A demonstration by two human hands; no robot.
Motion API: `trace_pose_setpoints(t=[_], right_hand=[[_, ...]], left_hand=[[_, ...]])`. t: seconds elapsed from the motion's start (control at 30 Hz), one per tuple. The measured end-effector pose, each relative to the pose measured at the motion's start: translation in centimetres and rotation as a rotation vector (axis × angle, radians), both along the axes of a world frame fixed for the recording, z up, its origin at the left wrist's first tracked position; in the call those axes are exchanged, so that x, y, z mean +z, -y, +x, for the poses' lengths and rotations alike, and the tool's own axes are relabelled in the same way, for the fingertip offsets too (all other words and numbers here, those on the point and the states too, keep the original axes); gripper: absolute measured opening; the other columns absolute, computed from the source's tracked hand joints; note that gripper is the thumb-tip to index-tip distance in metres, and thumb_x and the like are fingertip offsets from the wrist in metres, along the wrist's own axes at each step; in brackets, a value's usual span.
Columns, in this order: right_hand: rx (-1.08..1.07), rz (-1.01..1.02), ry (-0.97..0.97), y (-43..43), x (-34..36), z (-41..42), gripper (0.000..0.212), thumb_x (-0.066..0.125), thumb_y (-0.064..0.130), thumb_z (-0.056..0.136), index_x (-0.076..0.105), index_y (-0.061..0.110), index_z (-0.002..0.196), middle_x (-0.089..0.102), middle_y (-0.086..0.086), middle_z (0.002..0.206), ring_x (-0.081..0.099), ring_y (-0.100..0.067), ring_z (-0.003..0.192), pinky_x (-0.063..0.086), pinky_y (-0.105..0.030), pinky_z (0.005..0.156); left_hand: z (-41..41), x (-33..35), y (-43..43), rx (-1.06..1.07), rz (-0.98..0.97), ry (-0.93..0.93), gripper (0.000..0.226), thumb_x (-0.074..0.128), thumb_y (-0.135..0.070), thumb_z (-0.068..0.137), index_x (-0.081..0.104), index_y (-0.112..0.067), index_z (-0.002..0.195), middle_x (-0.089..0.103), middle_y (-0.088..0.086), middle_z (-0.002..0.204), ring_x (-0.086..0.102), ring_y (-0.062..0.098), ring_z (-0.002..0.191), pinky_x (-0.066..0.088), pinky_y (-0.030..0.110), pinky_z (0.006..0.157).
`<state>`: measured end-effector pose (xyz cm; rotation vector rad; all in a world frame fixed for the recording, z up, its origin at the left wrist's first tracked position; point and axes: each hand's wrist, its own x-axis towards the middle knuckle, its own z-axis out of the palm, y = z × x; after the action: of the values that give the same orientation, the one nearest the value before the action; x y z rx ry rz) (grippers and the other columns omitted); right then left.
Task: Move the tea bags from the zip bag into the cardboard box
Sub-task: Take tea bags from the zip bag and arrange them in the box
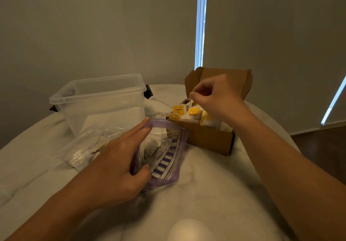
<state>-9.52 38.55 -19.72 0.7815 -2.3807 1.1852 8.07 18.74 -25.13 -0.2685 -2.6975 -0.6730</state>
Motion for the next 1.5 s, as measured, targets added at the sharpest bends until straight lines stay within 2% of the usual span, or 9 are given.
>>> trace_pose_setpoints(t=[0.13,0.27,0.4,0.53,0.67,0.87,1.07,1.3,1.5], right_hand=[[0.344,-0.036,0.200,-0.1,-0.6,4.7,0.007,0.071,0.022,0.086,0.077,0.018,0.088,0.073,0.006,0.076,0.068,-0.007,0.071,0.053,-0.017,0.059],[0.524,0.203,0.237,1.1,-2.4,6.3,0.012,0.072,0.016,0.086,0.076,0.018,0.097,0.074,0.006,0.088,0.070,-0.006,0.081,0.060,-0.024,0.072],[0.437,0.408,0.061,2.8,-4.6,5.8,0.024,0.068,0.018,0.089,0.072,0.019,0.113,0.072,0.004,0.104,0.065,-0.005,0.091,0.057,-0.025,0.083],[0.360,0.500,0.013,4.3,-5.8,5.6,0.037,0.063,0.019,0.093,0.060,0.019,0.129,0.065,-0.004,0.114,0.060,-0.017,0.103,0.055,-0.034,0.087],[0.374,0.560,-0.065,5.6,-5.5,6.1,0.040,0.062,0.012,0.091,0.055,0.018,0.131,0.063,-0.007,0.119,0.060,-0.023,0.106,0.054,-0.036,0.086],[0.424,0.710,-0.122,5.9,-5.2,6.5,0.019,0.058,0.013,0.094,0.060,0.013,0.112,0.062,-0.006,0.102,0.055,-0.018,0.083,0.036,-0.026,0.066],[0.412,0.602,-0.076,5.2,-5.5,6.3,0.026,0.060,0.014,0.093,0.058,0.017,0.119,0.061,-0.004,0.113,0.058,-0.018,0.097,0.054,-0.036,0.081],[0.385,0.477,-0.045,2.9,-5.3,6.3,0.019,0.069,0.036,0.087,0.068,0.020,0.097,0.065,0.004,0.091,0.058,-0.008,0.081,0.057,-0.030,0.072],[0.321,0.483,0.001,2.5,-4.7,6.3,0.026,0.066,0.041,0.089,0.076,0.019,0.084,0.067,0.006,0.070,0.056,-0.003,0.061,0.043,-0.018,0.057]], left_hand=[[0.2,0.5,-0.5,-0.015,0.037,-0.004,0.074,0.045,-0.054,0.067,0.017,-0.068,0.135,0.015,-0.048,0.148,0.030,-0.018,0.134,0.044,0.011,0.097],[0.5,1.2,-1.2,-0.046,0.032,-0.022,0.071,0.046,-0.052,0.071,0.012,-0.084,0.124,0.014,-0.060,0.136,0.028,-0.030,0.124,0.041,-0.002,0.083],[0.4,0.6,-0.8,-0.021,0.006,-0.026,0.073,0.045,-0.052,0.070,0.016,-0.069,0.135,0.013,-0.046,0.150,0.028,-0.014,0.137,0.046,0.020,0.100],[0.3,0.1,-0.5,0.014,0.001,-0.028,0.083,0.046,-0.049,0.069,0.027,-0.044,0.150,0.019,-0.029,0.159,0.032,-0.006,0.140,0.049,0.033,0.102],[0.2,0.1,-0.5,-0.002,0.012,-0.063,0.077,0.048,-0.045,0.071,0.023,-0.057,0.143,0.022,-0.027,0.159,0.025,-0.011,0.141,0.045,0.032,0.108],[0.0,-0.1,-0.4,0.016,0.001,-0.045,0.083,0.049,-0.044,0.071,0.032,-0.036,0.152,0.023,-0.024,0.160,0.026,-0.008,0.142,0.040,0.033,0.113],[0.0,-0.1,-0.3,0.033,-0.017,-0.026,0.087,0.047,-0.046,0.071,0.027,-0.035,0.155,0.019,-0.026,0.160,0.023,-0.008,0.144,0.036,0.033,0.115],[0.0,-0.1,-0.5,0.042,-0.023,-0.016,0.089,0.045,-0.049,0.070,0.026,-0.033,0.155,0.015,-0.027,0.160,0.023,-0.007,0.144,0.037,0.033,0.114],[0.2,0.2,-0.8,0.042,-0.008,-0.005,0.085,0.051,-0.042,0.074,0.027,-0.033,0.155,0.015,-0.026,0.161,0.021,-0.010,0.143,0.031,0.023,0.116]])
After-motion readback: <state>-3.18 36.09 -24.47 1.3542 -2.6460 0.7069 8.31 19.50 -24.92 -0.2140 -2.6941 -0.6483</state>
